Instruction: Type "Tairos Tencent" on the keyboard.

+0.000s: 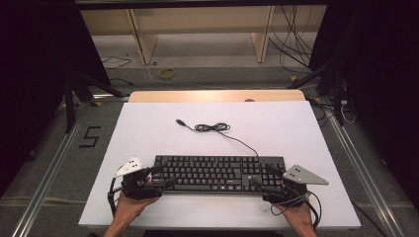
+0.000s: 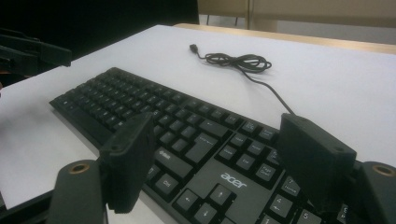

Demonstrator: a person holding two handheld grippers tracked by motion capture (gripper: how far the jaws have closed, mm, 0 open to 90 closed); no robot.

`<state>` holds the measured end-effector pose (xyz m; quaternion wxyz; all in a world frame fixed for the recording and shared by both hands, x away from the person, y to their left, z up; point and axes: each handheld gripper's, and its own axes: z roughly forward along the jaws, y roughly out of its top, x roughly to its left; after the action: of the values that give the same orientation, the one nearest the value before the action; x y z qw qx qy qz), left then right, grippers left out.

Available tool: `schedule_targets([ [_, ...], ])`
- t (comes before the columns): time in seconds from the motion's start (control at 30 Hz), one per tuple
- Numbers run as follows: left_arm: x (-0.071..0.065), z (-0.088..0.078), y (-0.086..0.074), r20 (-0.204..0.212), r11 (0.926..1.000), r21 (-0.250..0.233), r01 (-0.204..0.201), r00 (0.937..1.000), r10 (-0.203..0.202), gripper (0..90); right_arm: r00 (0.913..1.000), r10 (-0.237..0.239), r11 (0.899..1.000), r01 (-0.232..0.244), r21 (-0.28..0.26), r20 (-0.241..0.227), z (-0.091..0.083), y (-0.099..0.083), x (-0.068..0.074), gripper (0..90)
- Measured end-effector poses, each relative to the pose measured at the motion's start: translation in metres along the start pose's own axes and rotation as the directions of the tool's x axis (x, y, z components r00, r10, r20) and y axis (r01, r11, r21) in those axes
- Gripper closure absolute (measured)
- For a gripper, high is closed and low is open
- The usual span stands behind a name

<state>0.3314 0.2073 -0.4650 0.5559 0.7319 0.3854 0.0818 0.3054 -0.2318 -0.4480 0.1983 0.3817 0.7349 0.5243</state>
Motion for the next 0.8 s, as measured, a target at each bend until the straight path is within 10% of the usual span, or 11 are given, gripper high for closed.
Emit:
schedule_targets([
  [0.8, 0.004, 0.000, 0.001, -0.030, 1.0000, 0.008, -0.001, 0.9996, 0.002, 24.0, 0.9994, 0.013, 1.000, -0.012, 0.027, -0.033, 0.009, 0.014, 0.004, 29.9],
])
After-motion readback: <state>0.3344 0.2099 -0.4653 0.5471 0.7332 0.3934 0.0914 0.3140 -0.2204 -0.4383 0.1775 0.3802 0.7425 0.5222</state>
